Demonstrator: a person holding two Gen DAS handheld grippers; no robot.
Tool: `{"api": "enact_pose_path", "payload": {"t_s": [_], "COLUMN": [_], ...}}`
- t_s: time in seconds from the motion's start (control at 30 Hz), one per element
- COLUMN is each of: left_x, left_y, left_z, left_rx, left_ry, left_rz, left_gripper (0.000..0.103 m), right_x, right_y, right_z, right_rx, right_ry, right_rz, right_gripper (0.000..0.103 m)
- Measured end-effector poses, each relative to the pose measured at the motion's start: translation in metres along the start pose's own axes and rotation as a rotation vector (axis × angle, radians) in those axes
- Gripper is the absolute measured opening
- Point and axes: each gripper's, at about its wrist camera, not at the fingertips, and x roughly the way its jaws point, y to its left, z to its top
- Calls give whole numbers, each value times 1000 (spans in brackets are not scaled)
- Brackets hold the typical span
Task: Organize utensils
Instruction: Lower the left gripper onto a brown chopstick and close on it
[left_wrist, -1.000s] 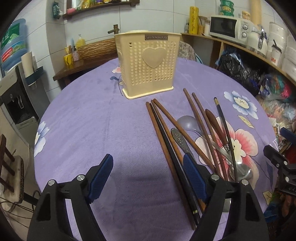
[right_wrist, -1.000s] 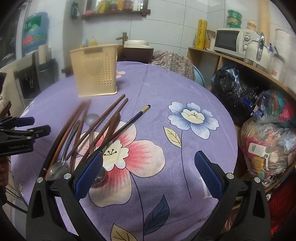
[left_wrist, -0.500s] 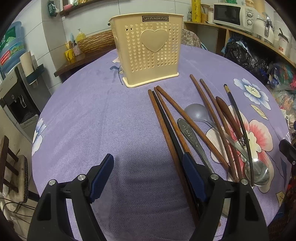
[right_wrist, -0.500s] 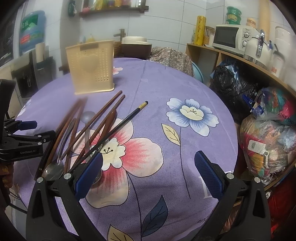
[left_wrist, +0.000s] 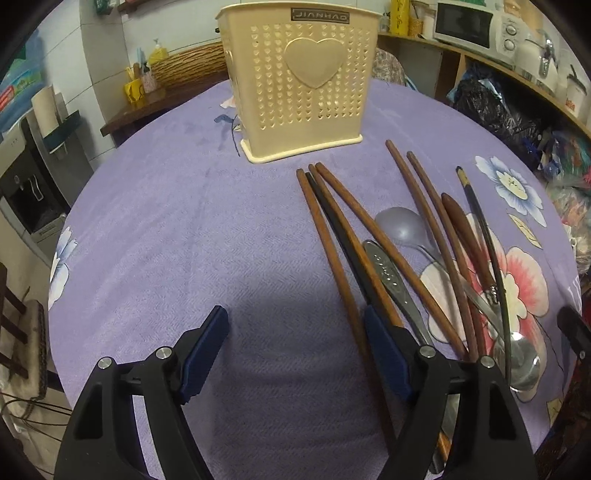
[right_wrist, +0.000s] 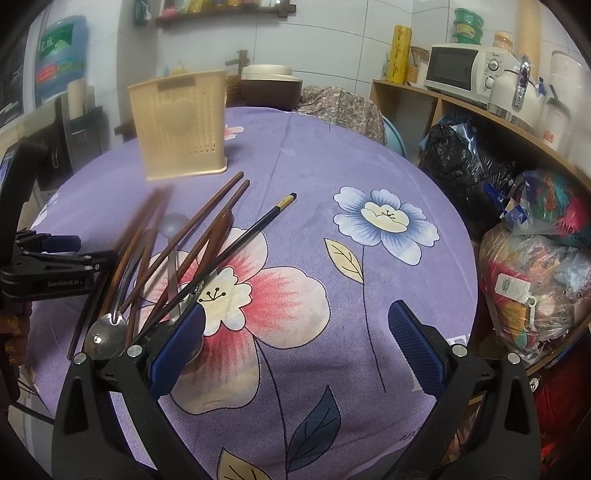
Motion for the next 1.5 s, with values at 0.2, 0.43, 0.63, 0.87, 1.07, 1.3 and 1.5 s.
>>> {"api": "enact_pose_path", "payload": {"t_s": [0.2, 0.43, 0.63, 0.87, 1.07, 1.3, 1.5], "left_x": [-1, 2, 15, 40, 48, 47, 38], "left_y": [22, 44, 64, 59, 41, 35, 43], "left_z": [-3, 1, 20, 57, 72, 68, 53], "left_rx": [-6, -2, -99, -62, 2, 12, -55], "left_ry": [3, 28, 51, 59, 58, 44, 51], "left_rz": [-8, -33, -40, 13, -23, -26, -5], "left_gripper": [72, 73, 75, 47, 23, 23, 62], "right_x": [-3, 10, 18, 17, 25, 59, 95], "right_y": [-2, -7, -12, -8, -8, -23, -10], "right_z": [-1, 7, 22, 31, 37, 59, 86], "right_rx": [-10, 37, 59, 57, 56, 155, 169], "right_ry": [-3, 50, 60, 47, 65, 146, 213], "right_rz": [-16, 80, 95, 90, 106, 160, 137], "right_gripper": [98, 98, 98, 98, 98, 98, 77]}}
